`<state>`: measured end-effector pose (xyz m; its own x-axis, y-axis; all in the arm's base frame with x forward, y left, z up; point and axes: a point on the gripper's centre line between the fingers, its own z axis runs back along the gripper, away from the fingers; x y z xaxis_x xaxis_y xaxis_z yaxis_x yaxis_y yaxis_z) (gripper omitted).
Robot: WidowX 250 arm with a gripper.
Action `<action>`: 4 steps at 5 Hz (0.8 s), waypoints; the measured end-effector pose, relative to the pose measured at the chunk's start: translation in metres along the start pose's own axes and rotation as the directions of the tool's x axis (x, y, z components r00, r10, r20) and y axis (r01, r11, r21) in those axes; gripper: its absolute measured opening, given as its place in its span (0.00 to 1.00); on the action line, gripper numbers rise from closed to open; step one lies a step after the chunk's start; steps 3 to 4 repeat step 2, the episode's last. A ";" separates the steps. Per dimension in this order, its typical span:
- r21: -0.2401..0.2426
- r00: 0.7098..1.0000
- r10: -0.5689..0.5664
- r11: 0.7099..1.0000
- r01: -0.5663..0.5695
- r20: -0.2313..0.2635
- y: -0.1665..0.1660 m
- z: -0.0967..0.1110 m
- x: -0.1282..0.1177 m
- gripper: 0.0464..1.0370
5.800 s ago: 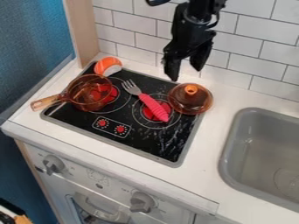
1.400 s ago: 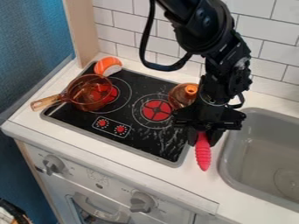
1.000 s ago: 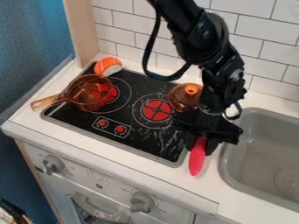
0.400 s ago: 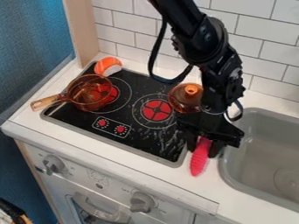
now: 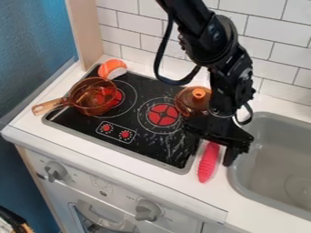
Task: Move the red fork to the right side of the stove
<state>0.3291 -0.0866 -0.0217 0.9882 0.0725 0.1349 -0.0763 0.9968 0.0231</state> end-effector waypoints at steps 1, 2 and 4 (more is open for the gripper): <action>-0.005 1.000 0.012 1.000 -0.012 0.015 0.003 0.019 0.004 0.96; -0.012 0.997 0.047 0.999 -0.046 0.056 0.011 0.046 0.011 0.96; -0.012 0.997 0.047 0.999 -0.046 0.056 0.011 0.046 0.011 0.96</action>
